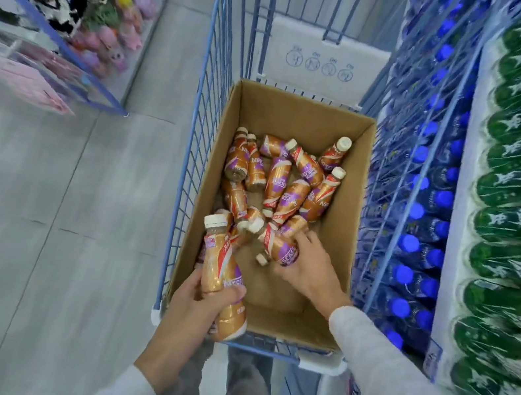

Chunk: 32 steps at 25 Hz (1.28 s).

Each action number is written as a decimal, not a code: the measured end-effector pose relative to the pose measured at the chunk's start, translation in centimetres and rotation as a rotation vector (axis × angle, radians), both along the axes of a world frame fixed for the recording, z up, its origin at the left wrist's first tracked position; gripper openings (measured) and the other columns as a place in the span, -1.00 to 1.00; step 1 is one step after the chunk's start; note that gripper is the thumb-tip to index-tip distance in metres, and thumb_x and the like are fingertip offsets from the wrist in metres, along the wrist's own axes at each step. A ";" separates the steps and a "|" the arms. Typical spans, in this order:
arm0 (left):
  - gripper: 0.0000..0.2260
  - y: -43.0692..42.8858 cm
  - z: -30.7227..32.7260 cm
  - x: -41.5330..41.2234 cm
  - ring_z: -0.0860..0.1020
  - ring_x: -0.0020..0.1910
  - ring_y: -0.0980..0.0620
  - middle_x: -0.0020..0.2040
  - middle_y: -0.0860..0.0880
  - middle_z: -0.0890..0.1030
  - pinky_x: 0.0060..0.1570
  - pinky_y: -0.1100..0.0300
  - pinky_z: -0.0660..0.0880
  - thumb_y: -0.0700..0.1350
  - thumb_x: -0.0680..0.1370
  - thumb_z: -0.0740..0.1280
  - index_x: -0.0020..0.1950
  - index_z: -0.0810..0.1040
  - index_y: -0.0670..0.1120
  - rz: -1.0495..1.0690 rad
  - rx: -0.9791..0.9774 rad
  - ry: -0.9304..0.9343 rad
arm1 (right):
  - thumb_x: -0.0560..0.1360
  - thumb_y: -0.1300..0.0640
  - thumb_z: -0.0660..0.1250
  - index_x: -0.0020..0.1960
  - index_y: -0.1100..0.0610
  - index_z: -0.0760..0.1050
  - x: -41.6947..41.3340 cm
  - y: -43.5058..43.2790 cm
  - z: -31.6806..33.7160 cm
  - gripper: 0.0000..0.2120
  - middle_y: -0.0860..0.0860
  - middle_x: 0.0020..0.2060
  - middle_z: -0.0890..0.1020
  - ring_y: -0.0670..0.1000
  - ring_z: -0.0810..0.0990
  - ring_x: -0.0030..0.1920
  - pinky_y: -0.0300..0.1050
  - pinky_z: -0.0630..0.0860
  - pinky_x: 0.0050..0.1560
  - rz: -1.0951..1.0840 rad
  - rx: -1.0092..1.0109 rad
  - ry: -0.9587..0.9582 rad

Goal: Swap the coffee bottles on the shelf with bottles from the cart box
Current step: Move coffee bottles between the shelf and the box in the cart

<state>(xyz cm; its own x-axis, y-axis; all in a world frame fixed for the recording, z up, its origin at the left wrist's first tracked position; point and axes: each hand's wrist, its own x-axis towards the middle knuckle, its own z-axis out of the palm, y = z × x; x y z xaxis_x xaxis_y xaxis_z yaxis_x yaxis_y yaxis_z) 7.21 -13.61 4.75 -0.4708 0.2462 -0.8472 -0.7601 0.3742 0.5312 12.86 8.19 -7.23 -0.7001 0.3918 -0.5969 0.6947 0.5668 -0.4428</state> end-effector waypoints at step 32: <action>-0.84 4.6 38.2 61.0 0.60 -0.33 0.11 -0.29 0.02 0.64 -0.31 0.28 0.53 -0.23 0.42 0.54 -0.09 0.59 -0.13 -1.452 1.267 0.194 | 0.49 0.09 0.47 0.08 0.02 0.54 69.9 -30.0 51.1 -0.80 -0.06 -0.13 0.72 -0.03 0.69 -0.11 -0.07 0.63 -0.09 -1.919 0.825 1.201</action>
<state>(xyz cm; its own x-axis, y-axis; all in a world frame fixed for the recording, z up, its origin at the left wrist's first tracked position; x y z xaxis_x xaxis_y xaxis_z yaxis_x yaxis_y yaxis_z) 68.17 -8.99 42.92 0.5740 0.8070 0.1393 -0.1787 -0.0426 0.9830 82.79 -21.84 43.90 0.7876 0.5926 0.1686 0.1589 0.0690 -0.9849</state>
